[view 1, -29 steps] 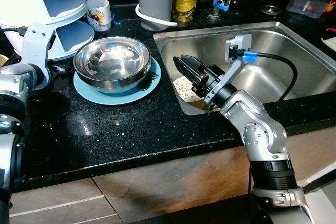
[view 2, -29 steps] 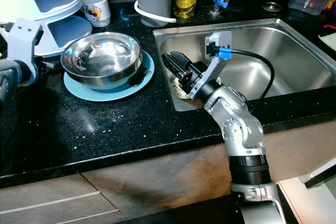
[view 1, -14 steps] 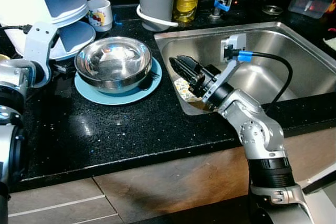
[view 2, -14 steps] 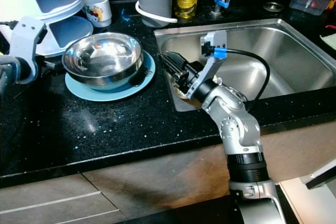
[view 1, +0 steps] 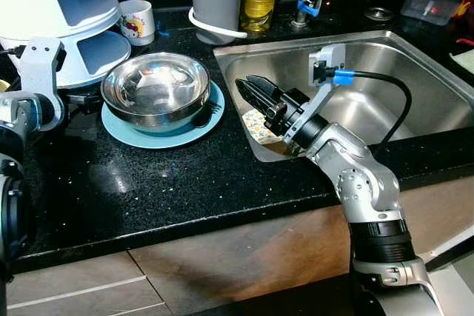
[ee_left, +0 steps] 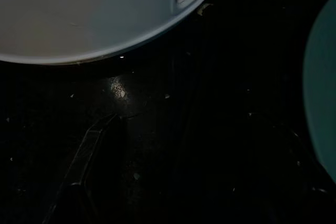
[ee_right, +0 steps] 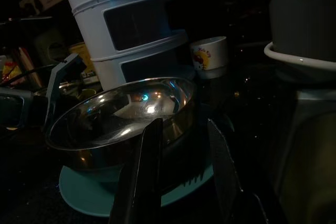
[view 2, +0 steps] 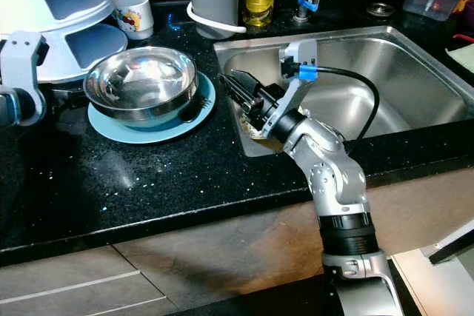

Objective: Kitchen organization

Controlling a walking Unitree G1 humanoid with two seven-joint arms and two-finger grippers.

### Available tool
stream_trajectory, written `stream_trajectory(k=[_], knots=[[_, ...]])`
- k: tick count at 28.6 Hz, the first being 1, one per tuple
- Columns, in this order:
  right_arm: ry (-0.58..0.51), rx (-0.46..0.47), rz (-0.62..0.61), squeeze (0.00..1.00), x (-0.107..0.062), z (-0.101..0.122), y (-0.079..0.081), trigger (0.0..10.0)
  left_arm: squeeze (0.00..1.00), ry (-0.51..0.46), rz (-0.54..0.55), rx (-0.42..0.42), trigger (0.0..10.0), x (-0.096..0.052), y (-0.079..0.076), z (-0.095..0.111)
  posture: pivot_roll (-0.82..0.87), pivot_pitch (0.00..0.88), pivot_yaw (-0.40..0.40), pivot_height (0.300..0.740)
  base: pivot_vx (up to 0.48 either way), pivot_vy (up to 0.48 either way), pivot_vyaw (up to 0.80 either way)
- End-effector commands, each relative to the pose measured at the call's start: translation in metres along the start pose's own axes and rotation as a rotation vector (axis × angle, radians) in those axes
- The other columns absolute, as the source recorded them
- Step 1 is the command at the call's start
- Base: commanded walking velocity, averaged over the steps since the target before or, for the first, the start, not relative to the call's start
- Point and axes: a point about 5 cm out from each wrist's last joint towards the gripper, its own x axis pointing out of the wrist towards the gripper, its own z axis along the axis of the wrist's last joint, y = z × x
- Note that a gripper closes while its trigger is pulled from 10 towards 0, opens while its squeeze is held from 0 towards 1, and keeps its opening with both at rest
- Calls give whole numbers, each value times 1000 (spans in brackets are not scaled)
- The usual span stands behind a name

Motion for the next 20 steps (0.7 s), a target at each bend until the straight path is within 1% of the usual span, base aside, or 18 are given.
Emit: stream_trajectory(k=[1, 2, 3, 4, 5, 17, 19, 20], knots=[[-4, -17, 25, 0, 3, 1, 4, 10000, 0, 172, 40, -6, 9961, 0, 10, -37, 28, 276, 5, 740, 0, 0, 0], [-4, -17, 25, 0, 3, 1, 4, 10000, 0, 172, 40, -6, 9961, 0, 10, -37, 28, 276, 5, 740, 0, 0, 0], [-4, -16, 25, 0, 3, 1, 4, 10000, 0, 176, 42, -3, 3490, 0, 11, -38, 28, 276, 5, 740, 0, 0, 0], [-4, -16, 25, 0, 3, 1, 4, 10000, 0, 178, 44, -1, 1961, 0, 12, -38, 28, 276, 5, 740, 0, 0, 0], [-4, -16, 25, 0, 3, 1, 4, 10000, 0, 179, 45, -2, 0, -1, 12, -39, 28, 276, 5, 740, 0, 0, 0], [4, -23, 27, 0, 3, 0, 3, 10000, 0, 204, 68, 7, 0, -4, 19, -46, 28, 278, -3, 740, 0, 0, 0], [5, -21, 29, 0, 3, 0, 3, 10000, 0, 226, 72, 40, 0, -6, 23, -49, 29, 276, -4, 740, 0, 0, 0], [5, -21, 29, 0, 3, 0, 3, 10000, 0, 226, 72, 40, 0, -6, 23, -49, 29, 276, -4, 740, 0, 0, 0]])
